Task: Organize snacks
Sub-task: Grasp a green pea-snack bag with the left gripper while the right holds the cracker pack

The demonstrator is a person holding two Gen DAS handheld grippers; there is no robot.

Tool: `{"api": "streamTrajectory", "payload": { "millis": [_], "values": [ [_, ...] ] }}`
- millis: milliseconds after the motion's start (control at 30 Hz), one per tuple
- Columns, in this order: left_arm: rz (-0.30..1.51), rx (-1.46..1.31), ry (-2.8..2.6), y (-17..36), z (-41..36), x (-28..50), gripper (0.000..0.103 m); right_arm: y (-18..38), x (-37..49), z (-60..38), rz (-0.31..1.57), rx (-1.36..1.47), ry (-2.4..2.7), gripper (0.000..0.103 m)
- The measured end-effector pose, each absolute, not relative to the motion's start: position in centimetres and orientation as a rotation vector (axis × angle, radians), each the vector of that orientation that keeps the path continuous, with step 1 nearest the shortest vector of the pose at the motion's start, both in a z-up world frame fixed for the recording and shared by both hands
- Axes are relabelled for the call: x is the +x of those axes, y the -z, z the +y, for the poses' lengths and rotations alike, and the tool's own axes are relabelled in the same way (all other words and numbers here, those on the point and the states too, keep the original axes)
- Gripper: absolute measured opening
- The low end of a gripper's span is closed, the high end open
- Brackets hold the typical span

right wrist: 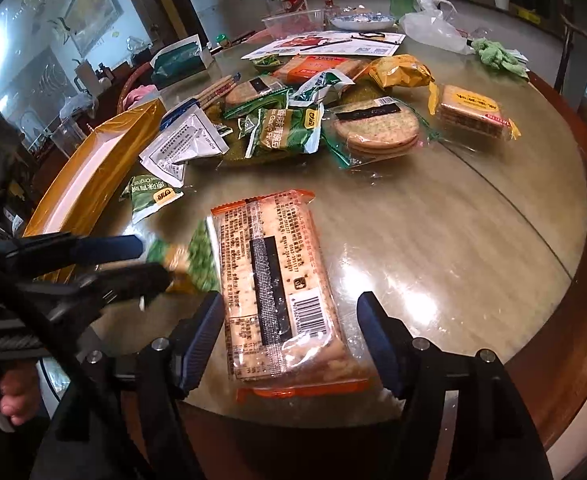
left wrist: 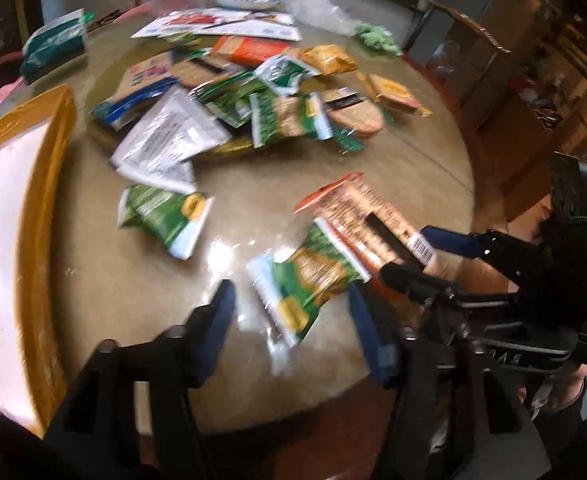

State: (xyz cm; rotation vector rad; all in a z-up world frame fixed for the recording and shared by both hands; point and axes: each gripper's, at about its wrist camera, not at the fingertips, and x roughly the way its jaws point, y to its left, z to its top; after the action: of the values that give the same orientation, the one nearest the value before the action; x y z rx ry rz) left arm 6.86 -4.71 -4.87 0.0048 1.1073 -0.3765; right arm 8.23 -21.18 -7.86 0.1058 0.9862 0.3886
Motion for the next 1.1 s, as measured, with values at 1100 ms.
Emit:
{"api": "streamTrajectory", "payload": {
  "millis": [1100],
  "values": [
    [1.162, 0.130, 0.497, 6.8, -8.6, 5.3, 0.051, 7.4, 7.7, -22.1, 0.989, 0.023, -0.394, 0.071]
  ]
}}
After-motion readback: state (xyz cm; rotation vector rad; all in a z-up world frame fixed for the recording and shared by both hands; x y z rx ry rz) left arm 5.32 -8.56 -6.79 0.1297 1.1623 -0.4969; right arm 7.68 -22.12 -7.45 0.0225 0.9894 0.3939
